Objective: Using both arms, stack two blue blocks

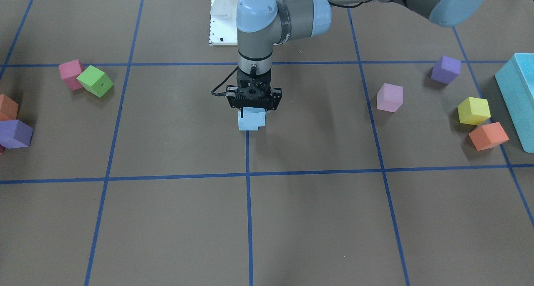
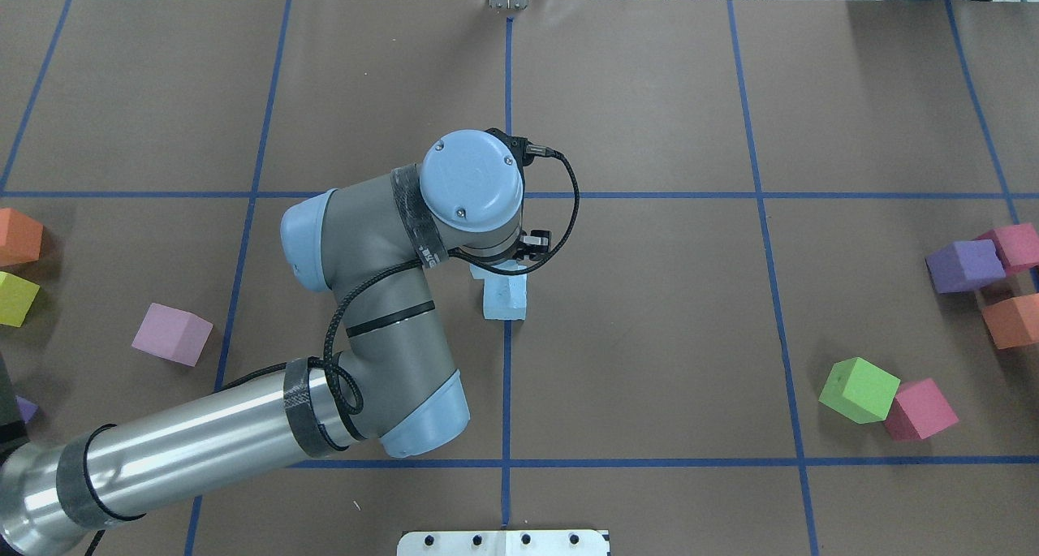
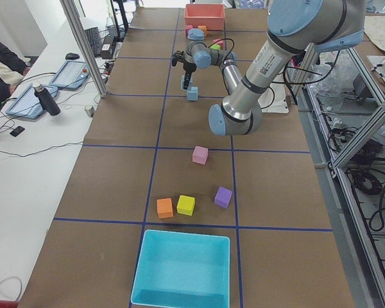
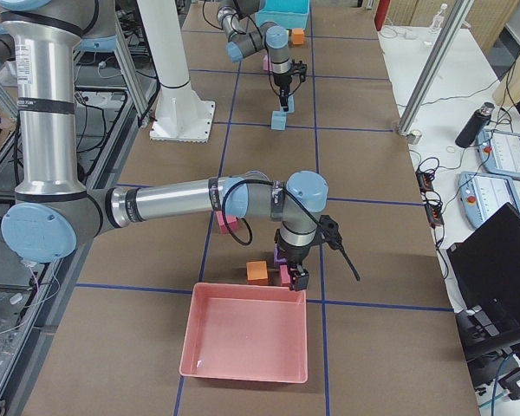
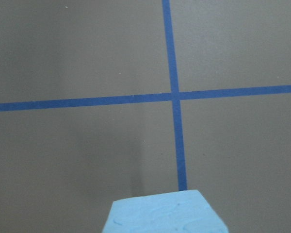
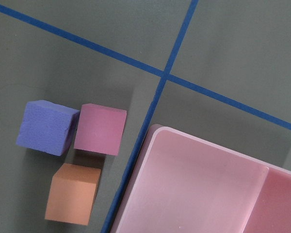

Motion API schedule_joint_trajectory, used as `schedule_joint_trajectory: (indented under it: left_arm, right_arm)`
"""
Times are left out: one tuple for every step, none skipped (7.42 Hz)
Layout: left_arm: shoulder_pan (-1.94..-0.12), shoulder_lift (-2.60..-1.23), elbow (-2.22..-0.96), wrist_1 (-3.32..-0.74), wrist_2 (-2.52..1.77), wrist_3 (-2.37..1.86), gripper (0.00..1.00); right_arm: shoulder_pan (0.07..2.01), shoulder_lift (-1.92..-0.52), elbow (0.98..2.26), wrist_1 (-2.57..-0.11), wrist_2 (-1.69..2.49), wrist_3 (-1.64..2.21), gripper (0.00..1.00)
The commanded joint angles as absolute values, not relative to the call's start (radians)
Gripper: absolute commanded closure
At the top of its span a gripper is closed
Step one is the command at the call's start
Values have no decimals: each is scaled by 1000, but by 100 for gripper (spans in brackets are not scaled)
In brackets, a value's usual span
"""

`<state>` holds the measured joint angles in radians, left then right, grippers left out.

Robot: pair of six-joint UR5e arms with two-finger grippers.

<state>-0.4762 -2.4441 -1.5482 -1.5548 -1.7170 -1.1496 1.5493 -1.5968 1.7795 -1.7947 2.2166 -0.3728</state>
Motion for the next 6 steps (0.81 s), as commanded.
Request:
schedule_joint_trajectory:
  left_arm:
    - [-445, -2438, -1542, -1555, -1706, -1149, 97]
    - [-440, -2439, -1542, -1555, -1707, -1147, 97]
    - [-440, -2439, -1542, -1555, -1709, -1147, 97]
    - [-439, -2439, -1540, -1555, -1710, -1147, 97]
    - [-440, -2441, -1537, -1555, -1712, -1147, 94]
    - [-440, -2442, -1537, -1555, -1713, -1146, 90]
  right_arm:
    - [1549, -1597, 1779, -1795, 2217, -373, 0]
    - [1549, -1598, 1779, -1795, 2217, -373, 0]
    - [1549, -1598, 1779, -1795, 2217, -373, 0]
    - [1549, -1598, 1781, -1795, 2217, -373, 0]
    - [1549, -1598, 1781, -1795, 2217, -373, 0]
    - [1549, -1598, 1781, -1795, 2218, -373, 0]
